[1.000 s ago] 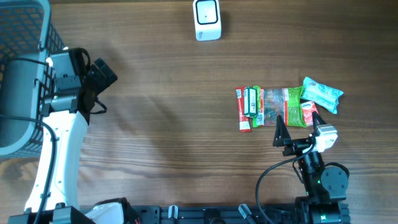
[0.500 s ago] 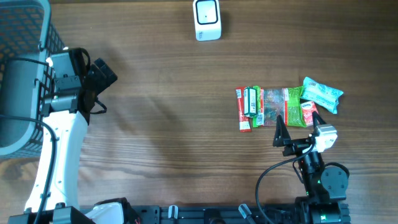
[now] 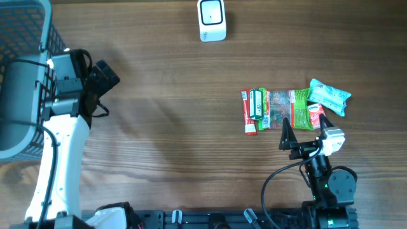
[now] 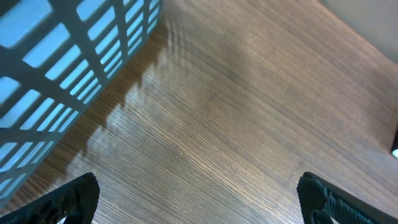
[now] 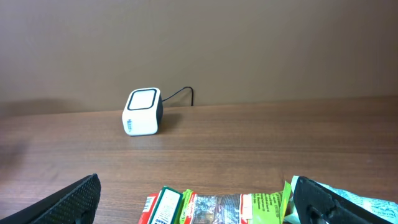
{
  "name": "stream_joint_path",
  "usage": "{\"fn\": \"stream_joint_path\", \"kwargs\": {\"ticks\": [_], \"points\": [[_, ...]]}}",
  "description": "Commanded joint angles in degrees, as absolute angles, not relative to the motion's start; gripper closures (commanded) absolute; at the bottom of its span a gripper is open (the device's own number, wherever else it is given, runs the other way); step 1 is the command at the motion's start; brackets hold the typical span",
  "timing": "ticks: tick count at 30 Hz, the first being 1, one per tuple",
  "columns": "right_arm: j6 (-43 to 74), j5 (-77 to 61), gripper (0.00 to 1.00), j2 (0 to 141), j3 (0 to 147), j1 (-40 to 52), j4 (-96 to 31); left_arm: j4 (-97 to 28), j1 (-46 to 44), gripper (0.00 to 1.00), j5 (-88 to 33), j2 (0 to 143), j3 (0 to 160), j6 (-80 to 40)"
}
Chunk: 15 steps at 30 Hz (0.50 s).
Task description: Scan the item barcode
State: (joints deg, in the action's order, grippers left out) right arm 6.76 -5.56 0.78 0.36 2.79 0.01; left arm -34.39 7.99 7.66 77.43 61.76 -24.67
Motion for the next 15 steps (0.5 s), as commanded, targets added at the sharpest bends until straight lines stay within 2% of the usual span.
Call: {"fn": "stream_joint_path", "kwargs": {"ticks": [1,9,15], "points": [[6.02,-6.04,0.00,0.54,0.30,2.61,0.32,-34.35,8.16,0.00,8.21,66.57,61.80,-24.40],[6.02,-6.04,0.00,0.54,0.30,2.61,0.32,-34.35,8.16,0.00,8.21,43.86,61.80,-24.40],[6.02,-6.04,0.00,0.54,0.30,2.59,0.32,-34.37,8.16,0.00,8.25,36.10,60.99,-24.40]]}}
